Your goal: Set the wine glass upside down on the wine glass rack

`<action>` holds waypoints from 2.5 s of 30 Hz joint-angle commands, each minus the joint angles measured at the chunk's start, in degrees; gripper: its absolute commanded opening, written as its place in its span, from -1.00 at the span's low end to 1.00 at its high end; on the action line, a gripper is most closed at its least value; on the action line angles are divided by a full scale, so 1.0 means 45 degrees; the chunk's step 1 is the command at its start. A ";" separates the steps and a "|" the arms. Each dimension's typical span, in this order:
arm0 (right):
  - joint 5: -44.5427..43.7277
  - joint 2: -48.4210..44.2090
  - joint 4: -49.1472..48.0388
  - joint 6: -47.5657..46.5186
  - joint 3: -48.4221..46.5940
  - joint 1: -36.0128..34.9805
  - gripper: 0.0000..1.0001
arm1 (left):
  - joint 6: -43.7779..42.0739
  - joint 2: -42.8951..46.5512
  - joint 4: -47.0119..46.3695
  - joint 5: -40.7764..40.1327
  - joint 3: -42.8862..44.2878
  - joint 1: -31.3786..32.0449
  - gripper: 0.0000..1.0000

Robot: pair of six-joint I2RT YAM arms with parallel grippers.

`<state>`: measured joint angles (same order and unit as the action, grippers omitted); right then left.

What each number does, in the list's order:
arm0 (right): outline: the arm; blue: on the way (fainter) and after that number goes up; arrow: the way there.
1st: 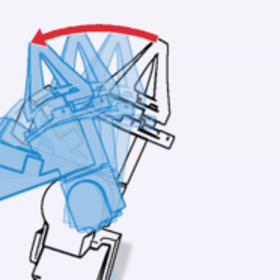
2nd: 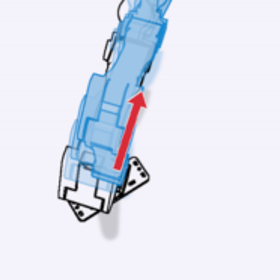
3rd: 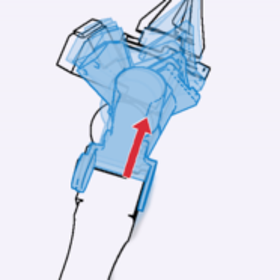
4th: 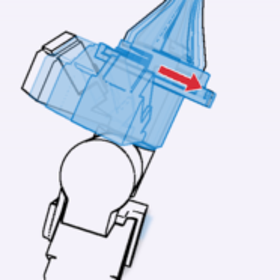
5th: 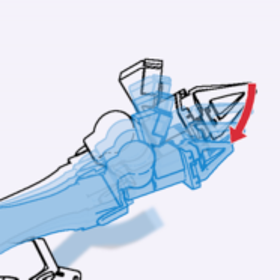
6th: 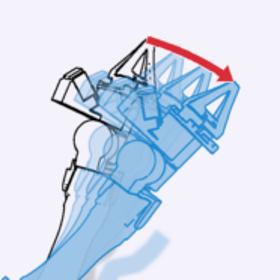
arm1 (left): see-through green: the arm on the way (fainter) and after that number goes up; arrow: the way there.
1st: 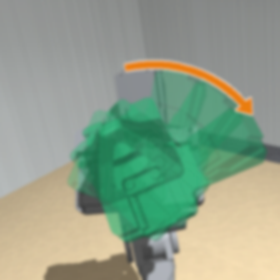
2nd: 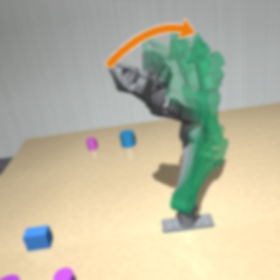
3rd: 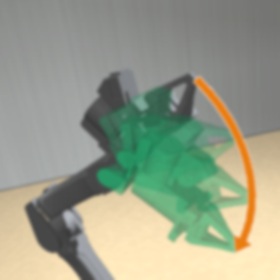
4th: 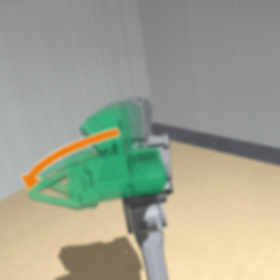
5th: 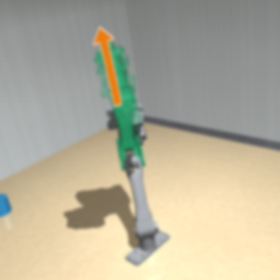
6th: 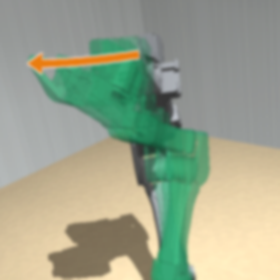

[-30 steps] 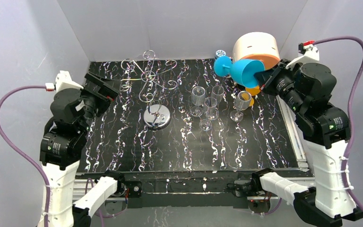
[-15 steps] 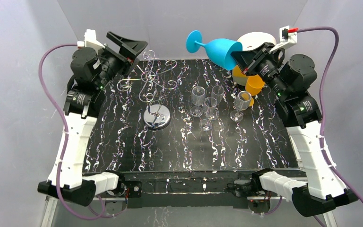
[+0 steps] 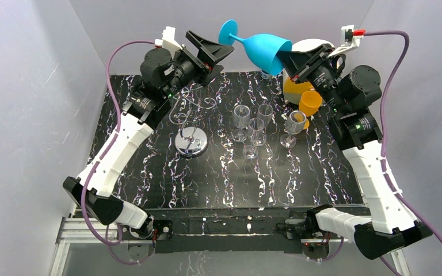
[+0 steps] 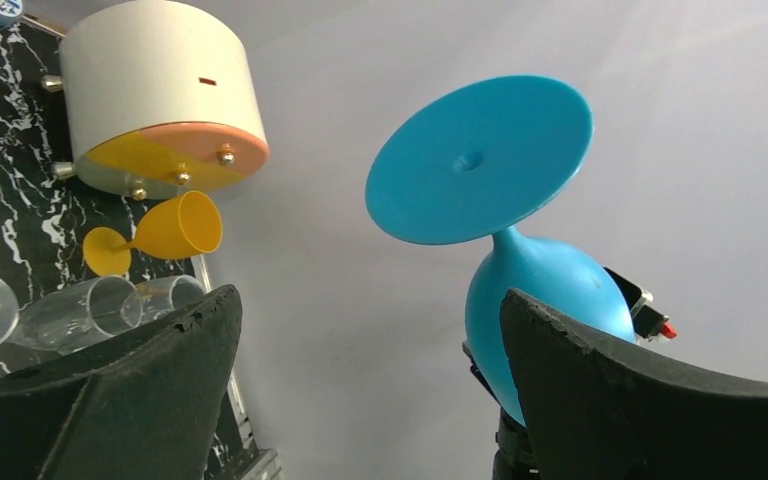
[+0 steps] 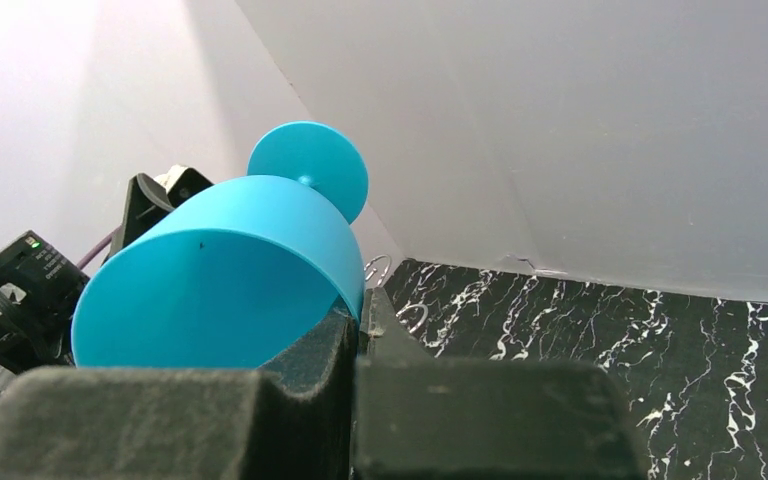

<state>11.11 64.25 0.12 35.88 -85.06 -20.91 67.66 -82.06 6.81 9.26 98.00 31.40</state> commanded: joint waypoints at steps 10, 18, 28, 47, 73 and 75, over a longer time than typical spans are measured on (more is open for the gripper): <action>-0.0101 0.0373 -0.2160 -0.0779 0.0368 -0.0432 -0.97 | 0.1872 0.0115 -0.4236 -0.3146 -0.0649 0.0938 0.77; -0.0419 0.0559 -0.2795 -0.2109 0.0632 -0.1260 -0.97 | 0.2916 -0.0886 -0.4725 -0.3337 0.0094 0.1252 0.46; -0.0901 0.0488 -0.3132 -0.2841 0.1009 -0.1656 -0.97 | 0.3278 -0.1111 -0.5121 -0.3814 0.0189 0.1472 -0.08; -0.1456 0.0211 -0.3445 -0.3286 0.1732 -0.1760 -0.97 | 0.2793 -0.0463 -0.5078 -0.4338 -0.0338 0.1504 -0.85; -0.2687 -0.4623 0.1795 -0.3379 0.4238 -0.1756 0.89 | -0.4855 0.2114 -0.3990 -0.3684 -0.2233 0.1505 -1.00; -0.2563 -0.4259 0.1986 -0.3475 0.3543 -0.1751 0.95 | -0.5756 0.2409 -0.3926 -0.2922 -0.2554 0.1514 -1.00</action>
<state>0.56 42.85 5.98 21.82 -63.79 -28.95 53.80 -74.96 -11.81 -8.82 88.66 38.06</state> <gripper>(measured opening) 0.949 0.136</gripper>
